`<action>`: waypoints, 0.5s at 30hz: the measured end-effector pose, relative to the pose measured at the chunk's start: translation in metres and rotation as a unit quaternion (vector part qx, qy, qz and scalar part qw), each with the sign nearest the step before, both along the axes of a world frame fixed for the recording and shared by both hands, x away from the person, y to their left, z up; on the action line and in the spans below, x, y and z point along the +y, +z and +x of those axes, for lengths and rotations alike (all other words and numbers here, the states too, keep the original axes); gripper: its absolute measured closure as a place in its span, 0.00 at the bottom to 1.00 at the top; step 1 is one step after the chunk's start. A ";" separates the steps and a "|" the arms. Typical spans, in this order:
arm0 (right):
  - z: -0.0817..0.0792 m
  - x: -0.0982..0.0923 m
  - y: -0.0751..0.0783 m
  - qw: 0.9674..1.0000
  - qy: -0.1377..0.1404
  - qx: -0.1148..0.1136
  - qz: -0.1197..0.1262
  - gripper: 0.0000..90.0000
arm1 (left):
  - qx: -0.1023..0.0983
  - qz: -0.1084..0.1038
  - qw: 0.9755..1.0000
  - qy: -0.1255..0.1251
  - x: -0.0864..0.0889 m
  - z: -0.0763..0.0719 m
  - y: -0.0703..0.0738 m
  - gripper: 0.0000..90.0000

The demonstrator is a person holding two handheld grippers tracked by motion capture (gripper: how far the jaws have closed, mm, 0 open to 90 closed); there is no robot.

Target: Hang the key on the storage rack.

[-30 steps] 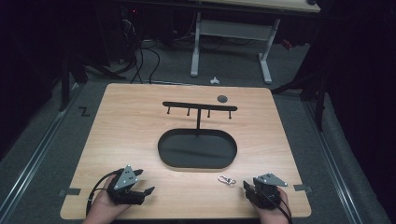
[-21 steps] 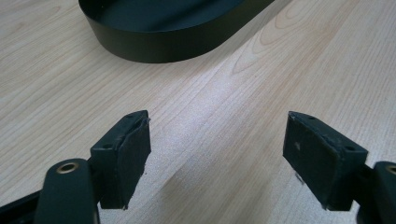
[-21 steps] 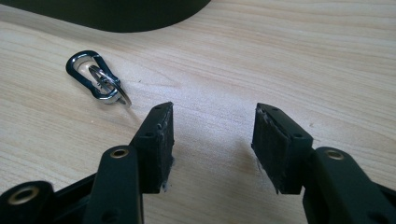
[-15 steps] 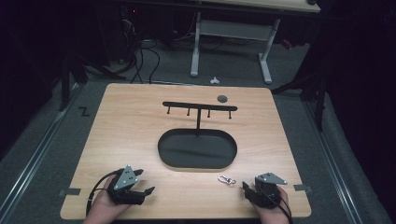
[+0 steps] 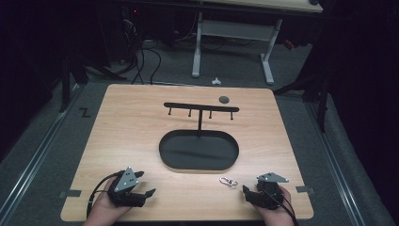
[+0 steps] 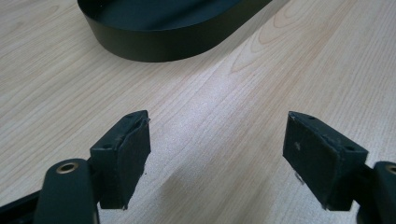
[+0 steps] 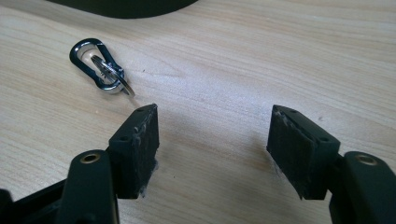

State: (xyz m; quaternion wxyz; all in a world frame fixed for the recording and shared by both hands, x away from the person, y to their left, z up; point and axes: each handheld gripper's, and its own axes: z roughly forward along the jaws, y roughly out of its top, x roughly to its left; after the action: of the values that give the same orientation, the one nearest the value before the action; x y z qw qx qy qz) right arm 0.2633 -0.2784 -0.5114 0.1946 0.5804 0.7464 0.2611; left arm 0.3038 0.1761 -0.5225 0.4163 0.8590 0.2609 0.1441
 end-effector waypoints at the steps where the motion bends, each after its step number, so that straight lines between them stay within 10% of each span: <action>1: 0.001 0.000 0.000 1.000 0.002 0.003 -0.001 0.37 | 0.000 0.000 1.000 0.000 0.000 0.000 0.000 0.26; 15: 0.006 0.003 0.005 0.998 0.025 0.054 -0.019 0.36 | 0.001 -0.002 1.000 -0.001 0.001 -0.001 0.001 0.26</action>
State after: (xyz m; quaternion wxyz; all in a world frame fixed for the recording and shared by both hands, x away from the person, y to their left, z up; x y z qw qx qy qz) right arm 0.2695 -0.2750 -0.5068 0.1587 0.5705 0.7752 0.2199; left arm 0.3027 0.1769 -0.5219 0.4177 0.8586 0.2608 0.1426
